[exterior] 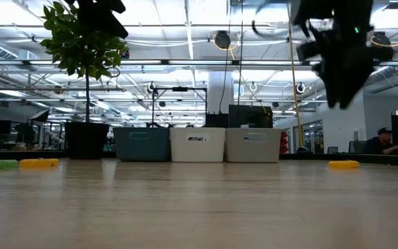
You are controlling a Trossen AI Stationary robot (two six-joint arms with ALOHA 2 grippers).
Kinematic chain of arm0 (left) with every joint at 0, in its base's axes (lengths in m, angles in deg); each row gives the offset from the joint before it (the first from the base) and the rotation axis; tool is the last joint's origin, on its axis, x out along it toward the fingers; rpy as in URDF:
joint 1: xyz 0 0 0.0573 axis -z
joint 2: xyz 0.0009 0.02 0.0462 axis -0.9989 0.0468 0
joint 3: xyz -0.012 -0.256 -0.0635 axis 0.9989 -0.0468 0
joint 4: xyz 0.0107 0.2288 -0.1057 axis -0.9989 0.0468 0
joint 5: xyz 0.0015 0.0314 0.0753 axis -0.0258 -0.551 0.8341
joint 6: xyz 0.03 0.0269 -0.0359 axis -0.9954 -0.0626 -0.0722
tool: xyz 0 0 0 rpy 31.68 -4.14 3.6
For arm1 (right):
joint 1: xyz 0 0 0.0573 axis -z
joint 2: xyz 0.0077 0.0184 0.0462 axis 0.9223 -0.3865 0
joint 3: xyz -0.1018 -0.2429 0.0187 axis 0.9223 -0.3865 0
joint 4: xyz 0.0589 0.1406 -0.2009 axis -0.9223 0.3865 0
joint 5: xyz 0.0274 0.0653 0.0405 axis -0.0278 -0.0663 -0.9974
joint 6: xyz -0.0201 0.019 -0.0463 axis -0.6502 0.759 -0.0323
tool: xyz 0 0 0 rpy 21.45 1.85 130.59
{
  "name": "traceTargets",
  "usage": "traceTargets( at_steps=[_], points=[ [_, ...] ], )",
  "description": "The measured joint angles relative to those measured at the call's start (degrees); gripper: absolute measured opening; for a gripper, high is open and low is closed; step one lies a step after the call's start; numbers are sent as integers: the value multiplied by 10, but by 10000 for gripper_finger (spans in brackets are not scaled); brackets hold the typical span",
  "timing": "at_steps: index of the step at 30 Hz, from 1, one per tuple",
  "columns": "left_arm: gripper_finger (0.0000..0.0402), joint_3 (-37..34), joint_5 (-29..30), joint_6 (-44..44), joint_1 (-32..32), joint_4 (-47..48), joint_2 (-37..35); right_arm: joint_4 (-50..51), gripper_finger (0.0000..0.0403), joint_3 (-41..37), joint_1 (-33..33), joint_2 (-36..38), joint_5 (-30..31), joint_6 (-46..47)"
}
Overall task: Sort spring keychains
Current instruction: Put the yellow spring keychain in the blue bin
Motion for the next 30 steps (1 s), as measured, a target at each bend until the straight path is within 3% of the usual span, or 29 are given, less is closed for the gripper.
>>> traceTargets(
  at_steps=[8, 12, 16, 30],
  points=[
    [292, 0, 0, 0, 0, -1, 0, -115, 208, -140, 4, -2, -16, -37],
    [292, 0, 0, 0, 0, -1, 0, -129, 208, -141, 4, -15, -17, -43],
    [292, 0, 0, 0, 0, -1, 0, -139, 208, -140, 8, -34, -59, -62],
    [292, 0, 0, -2, 0, 0, 0, -149, 208, -137, 37, -148, -60, -80]
  ],
)
